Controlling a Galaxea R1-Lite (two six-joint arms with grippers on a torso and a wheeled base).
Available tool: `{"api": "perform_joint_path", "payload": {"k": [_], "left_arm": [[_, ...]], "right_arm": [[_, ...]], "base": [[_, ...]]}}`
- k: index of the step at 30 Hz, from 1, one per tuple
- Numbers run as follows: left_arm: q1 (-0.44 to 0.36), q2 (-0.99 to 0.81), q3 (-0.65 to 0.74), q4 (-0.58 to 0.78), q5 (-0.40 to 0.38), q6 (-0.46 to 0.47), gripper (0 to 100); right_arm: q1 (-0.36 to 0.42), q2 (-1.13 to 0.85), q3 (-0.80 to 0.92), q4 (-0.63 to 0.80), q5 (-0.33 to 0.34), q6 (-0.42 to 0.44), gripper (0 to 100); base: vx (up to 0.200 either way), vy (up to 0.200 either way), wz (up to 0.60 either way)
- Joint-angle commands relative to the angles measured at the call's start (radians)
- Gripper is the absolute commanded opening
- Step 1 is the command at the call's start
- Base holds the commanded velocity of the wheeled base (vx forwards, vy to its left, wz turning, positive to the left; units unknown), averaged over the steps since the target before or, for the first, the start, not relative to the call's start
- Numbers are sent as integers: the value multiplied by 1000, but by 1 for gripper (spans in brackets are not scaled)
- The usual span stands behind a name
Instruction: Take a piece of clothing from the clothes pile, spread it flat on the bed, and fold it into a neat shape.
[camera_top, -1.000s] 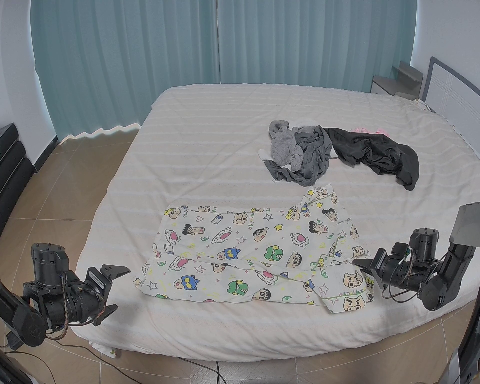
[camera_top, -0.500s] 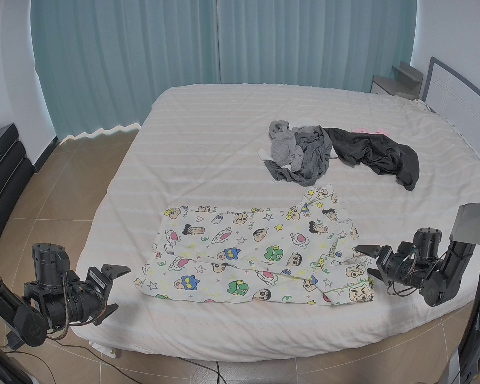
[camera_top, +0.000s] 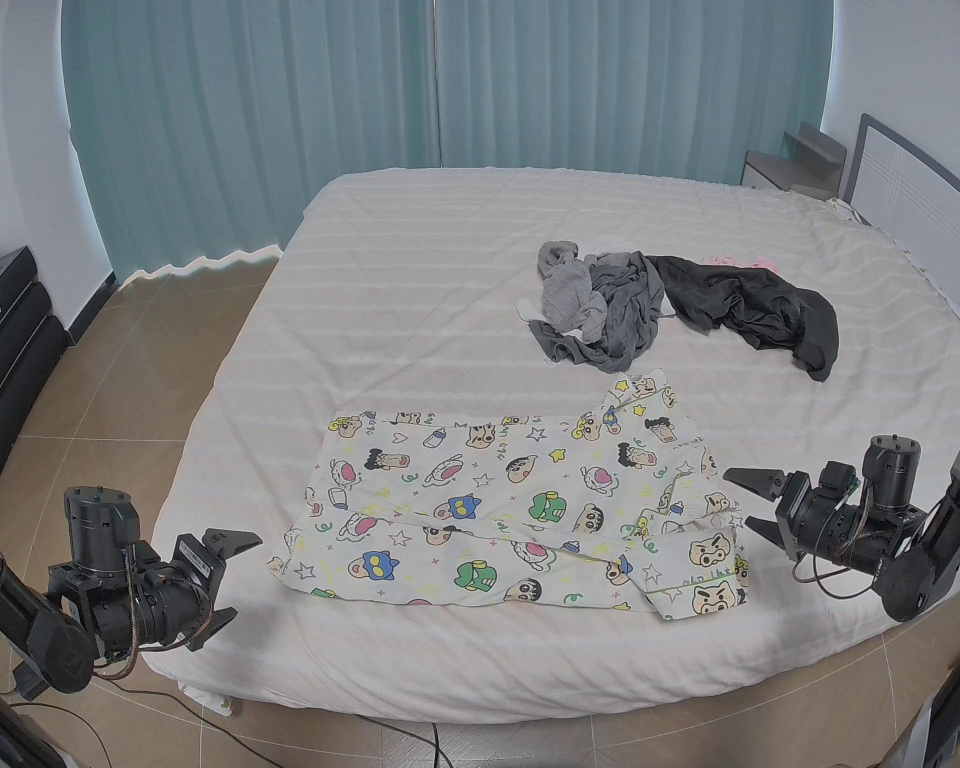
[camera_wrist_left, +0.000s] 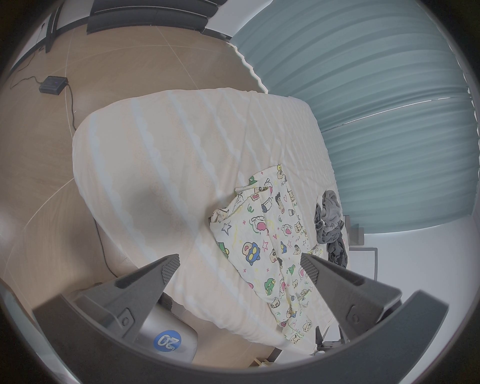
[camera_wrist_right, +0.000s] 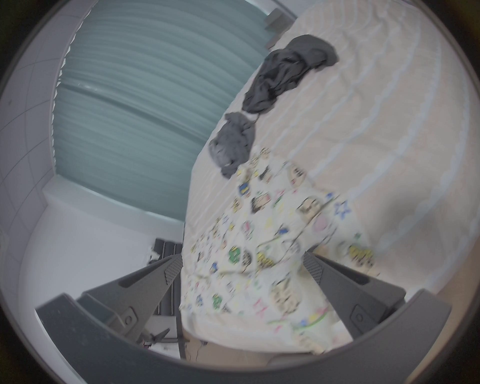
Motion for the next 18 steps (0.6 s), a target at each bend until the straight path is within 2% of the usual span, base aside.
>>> {"api": "perform_joint_path", "payload": {"k": [1, 2, 4, 6, 7, 9, 18], "left_arm": [[0, 0, 0, -1, 0, -1, 100], [0, 0, 0, -1, 0, -1, 100], [0, 0, 0, -1, 0, -1, 100], [0, 0, 0, -1, 0, -1, 100], [0, -1, 2, -1, 0, -1, 100], [0, 0, 2, -1, 0, -1, 100], [0, 3, 2, -1, 0, -1, 100]], "right_arm": [[175, -201, 43, 98, 1, 2, 100], [175, -201, 43, 98, 1, 2, 100], [232, -216, -23, 194, -12, 19, 100], [237, -216, -42, 213, -16, 34, 100], [243, -199, -88, 257, -18, 99, 100], [246, -155, -115, 289, -16, 128, 100], [217, 86, -155, 291, -21, 137, 100]], "base": [[0, 0, 0], [0, 0, 0], [0, 0, 0], [0, 0, 0], [0, 0, 0], [0, 0, 0], [0, 0, 0]]}}
